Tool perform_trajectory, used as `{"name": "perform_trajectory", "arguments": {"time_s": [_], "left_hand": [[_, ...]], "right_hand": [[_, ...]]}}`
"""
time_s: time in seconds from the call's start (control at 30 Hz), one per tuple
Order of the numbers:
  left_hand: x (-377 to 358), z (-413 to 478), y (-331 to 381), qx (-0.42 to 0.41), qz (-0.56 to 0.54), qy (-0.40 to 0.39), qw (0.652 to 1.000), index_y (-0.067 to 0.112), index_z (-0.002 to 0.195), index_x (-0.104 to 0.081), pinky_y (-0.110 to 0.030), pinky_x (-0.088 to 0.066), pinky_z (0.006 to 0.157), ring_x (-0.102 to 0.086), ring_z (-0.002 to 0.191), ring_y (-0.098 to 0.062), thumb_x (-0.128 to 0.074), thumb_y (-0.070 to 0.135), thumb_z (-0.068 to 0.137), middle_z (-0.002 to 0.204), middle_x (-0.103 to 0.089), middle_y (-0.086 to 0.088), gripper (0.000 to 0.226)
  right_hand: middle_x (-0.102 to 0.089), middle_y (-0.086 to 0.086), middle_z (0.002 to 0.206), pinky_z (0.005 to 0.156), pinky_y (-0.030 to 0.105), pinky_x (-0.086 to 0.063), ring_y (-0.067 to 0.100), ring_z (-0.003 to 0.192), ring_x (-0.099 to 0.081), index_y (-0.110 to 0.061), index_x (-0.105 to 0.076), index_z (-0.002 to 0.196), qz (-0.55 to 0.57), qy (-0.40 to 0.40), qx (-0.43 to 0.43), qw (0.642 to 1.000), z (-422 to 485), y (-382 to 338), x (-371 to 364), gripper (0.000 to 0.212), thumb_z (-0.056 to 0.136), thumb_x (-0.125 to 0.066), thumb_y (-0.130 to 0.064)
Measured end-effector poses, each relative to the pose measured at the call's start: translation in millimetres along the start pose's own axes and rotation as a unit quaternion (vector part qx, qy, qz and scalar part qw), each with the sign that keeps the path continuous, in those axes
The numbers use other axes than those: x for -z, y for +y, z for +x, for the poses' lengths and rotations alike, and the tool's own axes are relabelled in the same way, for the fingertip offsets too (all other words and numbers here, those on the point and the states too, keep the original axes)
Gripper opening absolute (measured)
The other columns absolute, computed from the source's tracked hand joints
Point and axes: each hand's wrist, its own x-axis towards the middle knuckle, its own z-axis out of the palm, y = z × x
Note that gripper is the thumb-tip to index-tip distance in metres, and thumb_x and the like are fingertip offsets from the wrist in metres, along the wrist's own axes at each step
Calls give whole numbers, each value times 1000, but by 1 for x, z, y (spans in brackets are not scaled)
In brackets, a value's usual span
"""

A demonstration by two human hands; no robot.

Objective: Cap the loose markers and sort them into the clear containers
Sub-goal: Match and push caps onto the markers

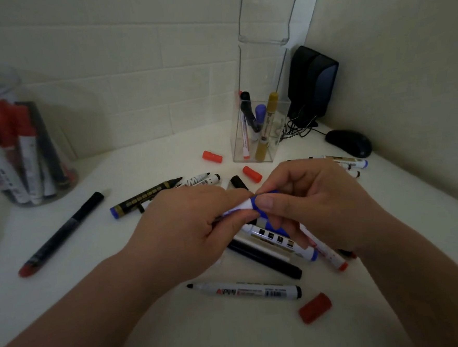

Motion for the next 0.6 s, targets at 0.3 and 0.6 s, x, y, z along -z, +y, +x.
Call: {"name": "perform_trajectory", "arguments": {"time_s": [0.3, 0.6], "left_hand": [[-10, 6, 11, 30, 21, -1, 999, 30, 108, -63, -13, -40, 62, -48, 68, -4, -38, 43, 103, 75, -52, 19, 29], [-4, 9, 16, 212, -215, 3, 953, 43, 104, -57, -16, -43, 59, -53, 65, -6, -33, 55, 93, 72, -55, 14, 29]], "right_hand": [[-68, 11, 61, 37, 22, -44, 16, 40, -52, -3, -70, 88, 38, 31, -62, 997, 1, -4, -2, 20, 81, -71, -22], [-68, 11, 72, 45, 26, -46, 25, 54, -56, -11, -65, 99, 65, 86, 40, 993, -2, 2, 10, 27, 91, -55, -35]]}}
